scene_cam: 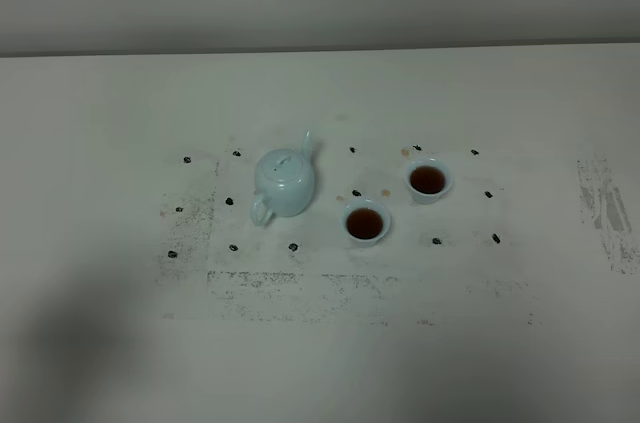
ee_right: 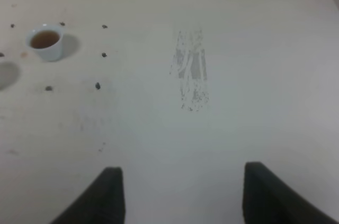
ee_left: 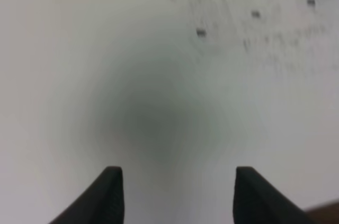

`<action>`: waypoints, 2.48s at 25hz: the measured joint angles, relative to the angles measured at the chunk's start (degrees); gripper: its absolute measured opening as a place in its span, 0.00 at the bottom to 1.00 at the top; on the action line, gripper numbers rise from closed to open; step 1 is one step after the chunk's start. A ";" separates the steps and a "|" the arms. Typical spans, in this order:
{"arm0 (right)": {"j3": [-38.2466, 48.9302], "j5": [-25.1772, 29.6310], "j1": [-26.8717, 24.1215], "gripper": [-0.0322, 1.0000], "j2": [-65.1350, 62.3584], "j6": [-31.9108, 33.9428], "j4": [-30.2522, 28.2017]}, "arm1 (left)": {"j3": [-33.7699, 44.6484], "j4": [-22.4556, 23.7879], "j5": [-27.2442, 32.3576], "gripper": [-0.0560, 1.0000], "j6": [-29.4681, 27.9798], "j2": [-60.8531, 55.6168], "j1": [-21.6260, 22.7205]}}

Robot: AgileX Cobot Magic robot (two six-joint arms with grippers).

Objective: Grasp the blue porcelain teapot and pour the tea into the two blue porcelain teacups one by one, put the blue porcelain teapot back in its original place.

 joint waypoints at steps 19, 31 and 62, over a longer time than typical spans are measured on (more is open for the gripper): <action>0.00 0.00 0.00 0.49 0.00 0.00 0.00 | 6.49 -1.34 10.15 0.48 -3.86 -22.44 0.12; 0.00 0.00 0.00 0.49 0.00 0.00 0.00 | 6.55 1.69 10.26 0.48 -7.54 -32.99 0.12; 0.00 0.00 0.00 0.49 0.00 0.00 0.00 | 6.55 1.63 10.26 0.48 -7.51 -33.01 0.12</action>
